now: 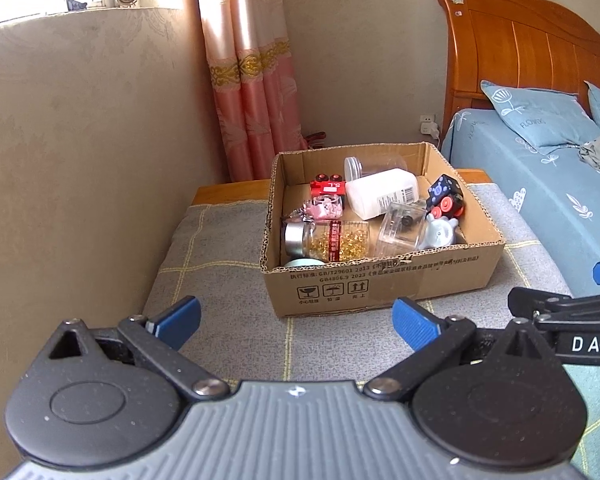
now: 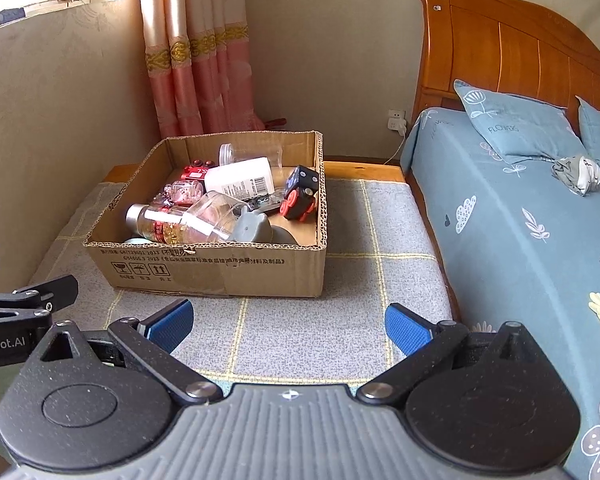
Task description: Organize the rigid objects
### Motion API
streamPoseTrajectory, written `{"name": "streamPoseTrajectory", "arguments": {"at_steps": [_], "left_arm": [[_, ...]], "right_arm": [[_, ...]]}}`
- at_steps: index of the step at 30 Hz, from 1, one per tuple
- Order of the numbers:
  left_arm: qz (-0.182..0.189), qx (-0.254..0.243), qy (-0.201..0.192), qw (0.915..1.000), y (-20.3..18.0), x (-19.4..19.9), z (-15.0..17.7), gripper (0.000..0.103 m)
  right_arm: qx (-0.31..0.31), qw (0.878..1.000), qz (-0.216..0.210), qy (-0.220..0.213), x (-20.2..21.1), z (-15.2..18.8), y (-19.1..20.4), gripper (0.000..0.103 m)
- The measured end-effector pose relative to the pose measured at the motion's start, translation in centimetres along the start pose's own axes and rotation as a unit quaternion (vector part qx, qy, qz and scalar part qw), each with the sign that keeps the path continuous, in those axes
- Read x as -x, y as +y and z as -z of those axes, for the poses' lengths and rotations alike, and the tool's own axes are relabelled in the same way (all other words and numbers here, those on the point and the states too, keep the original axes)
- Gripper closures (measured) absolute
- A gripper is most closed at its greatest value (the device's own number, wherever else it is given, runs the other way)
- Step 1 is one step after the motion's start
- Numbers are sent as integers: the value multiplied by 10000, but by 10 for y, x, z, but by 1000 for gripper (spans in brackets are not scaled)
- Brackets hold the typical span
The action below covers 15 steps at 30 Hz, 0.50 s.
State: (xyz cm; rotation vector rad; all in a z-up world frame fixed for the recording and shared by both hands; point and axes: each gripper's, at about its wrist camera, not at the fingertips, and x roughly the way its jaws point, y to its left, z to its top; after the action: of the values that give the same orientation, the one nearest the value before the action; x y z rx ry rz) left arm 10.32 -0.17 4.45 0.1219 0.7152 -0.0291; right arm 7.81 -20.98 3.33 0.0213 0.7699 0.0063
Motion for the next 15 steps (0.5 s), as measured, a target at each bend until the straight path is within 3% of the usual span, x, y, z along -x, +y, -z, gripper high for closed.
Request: {"name": "streamPoseTrajectory", "arguments": {"at_steps": [15], "left_arm": [[-69, -47, -35, 10000, 0, 3, 0, 1]], "right_arm": [[-5, 10000, -27, -53, 4, -1, 2, 0]]}}
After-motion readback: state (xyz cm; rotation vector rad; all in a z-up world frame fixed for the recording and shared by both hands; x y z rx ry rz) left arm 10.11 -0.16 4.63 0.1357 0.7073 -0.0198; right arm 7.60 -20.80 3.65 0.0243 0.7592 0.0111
